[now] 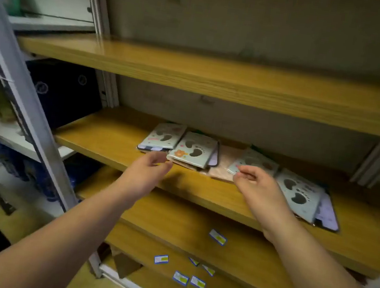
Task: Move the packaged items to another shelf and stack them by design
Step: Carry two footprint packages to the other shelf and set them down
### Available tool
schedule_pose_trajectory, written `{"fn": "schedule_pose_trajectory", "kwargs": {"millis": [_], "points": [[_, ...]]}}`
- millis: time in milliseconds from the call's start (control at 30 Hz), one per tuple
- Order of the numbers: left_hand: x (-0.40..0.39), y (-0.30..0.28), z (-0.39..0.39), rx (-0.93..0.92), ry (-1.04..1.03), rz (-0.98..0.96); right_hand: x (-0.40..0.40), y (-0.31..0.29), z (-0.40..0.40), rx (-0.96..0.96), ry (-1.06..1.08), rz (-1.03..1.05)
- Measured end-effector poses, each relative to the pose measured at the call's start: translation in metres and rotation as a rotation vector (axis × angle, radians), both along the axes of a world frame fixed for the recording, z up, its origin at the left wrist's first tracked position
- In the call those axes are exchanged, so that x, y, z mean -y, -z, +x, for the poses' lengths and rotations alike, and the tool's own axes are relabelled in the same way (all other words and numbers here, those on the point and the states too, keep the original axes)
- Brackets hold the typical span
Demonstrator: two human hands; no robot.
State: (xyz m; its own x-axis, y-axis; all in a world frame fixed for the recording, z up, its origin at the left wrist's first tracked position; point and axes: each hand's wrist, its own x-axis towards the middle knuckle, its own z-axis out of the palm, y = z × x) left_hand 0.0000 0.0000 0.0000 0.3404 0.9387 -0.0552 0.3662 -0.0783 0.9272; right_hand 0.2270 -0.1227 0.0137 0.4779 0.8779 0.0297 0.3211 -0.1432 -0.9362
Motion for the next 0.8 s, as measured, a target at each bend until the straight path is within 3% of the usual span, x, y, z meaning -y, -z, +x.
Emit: {"fn": "schedule_pose_trajectory", "kwargs": {"millis": [167, 267, 367, 467, 667, 800], "points": [[-0.095, 0.007, -0.010, -0.133, -0.065, 0.202, -0.065, 0.012, -0.019, -0.034, -0.003, 0.019], [-0.150, 0.012, -0.004, -0.452, -0.130, 0.365, -0.094, 0.017, -0.027, -0.039, 0.019, 0.021], [-0.185, 0.017, 0.002, -0.683, -0.094, 0.235, -0.110, 0.015, -0.035, -0.006, 0.048, 0.007], [-0.201, 0.019, 0.001, -0.549, -0.029, 0.071, -0.118, 0.012, -0.036, 0.018, 0.066, -0.013], [-0.224, 0.018, -0.020, -0.366, -0.063, -0.010, -0.122, 0.011, -0.029, 0.055, 0.100, -0.056], [-0.231, 0.020, -0.028, -0.101, -0.083, -0.121, -0.118, 0.011, -0.024, 0.093, 0.123, -0.086]]}}
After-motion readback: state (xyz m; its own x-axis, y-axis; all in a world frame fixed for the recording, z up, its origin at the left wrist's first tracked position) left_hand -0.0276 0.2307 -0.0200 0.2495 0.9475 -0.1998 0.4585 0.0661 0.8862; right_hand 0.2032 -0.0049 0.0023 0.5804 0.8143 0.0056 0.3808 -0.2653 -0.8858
